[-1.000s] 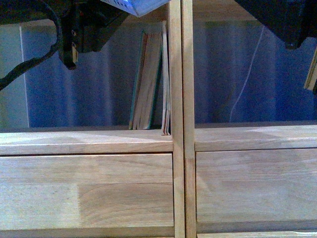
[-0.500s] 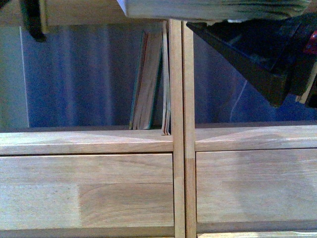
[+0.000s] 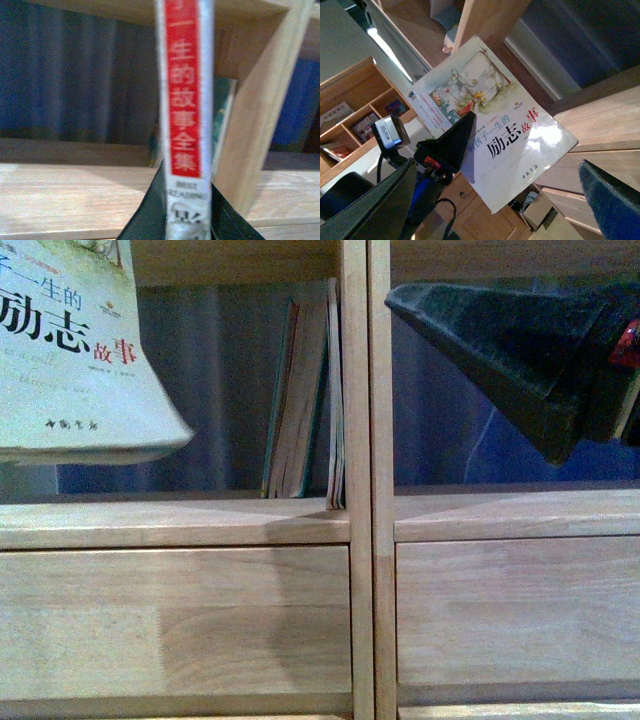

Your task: Organize books on shelf

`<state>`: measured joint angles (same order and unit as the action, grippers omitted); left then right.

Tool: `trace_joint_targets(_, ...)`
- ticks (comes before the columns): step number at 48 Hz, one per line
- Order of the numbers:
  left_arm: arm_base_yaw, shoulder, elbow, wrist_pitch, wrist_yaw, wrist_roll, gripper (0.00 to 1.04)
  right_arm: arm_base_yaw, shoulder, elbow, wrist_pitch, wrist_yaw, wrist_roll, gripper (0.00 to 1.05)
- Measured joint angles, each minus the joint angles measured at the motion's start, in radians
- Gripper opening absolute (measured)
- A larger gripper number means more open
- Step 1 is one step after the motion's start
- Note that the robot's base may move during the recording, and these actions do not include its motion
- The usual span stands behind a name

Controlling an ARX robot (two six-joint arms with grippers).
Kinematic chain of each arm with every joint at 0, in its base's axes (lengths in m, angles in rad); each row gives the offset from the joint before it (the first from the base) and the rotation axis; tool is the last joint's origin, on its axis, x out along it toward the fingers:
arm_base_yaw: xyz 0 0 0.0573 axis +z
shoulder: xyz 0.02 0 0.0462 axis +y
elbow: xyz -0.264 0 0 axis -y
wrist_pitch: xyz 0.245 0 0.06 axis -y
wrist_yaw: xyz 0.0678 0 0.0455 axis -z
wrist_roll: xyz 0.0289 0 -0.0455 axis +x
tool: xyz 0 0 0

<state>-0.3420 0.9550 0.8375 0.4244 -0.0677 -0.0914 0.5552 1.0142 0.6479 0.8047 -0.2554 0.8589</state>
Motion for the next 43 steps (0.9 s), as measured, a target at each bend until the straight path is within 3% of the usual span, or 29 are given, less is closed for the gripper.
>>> trace_joint_targets(10,0.054,0.172,0.127,0.061,-0.013,0.121,0.07,0.0,-0.002,0.0,0.0,0.0,-0.004,0.98)
trace_joint_targets(21,0.036,0.505,0.321,0.282,-0.09,0.398,0.07,0.0,-0.002,0.0,0.0,0.0,-0.006,0.98)
trace_joint_targets(43,0.045,0.812,0.514,0.424,-0.119,0.435,0.07,0.0,-0.002,0.0,0.0,0.0,-0.007,0.98)
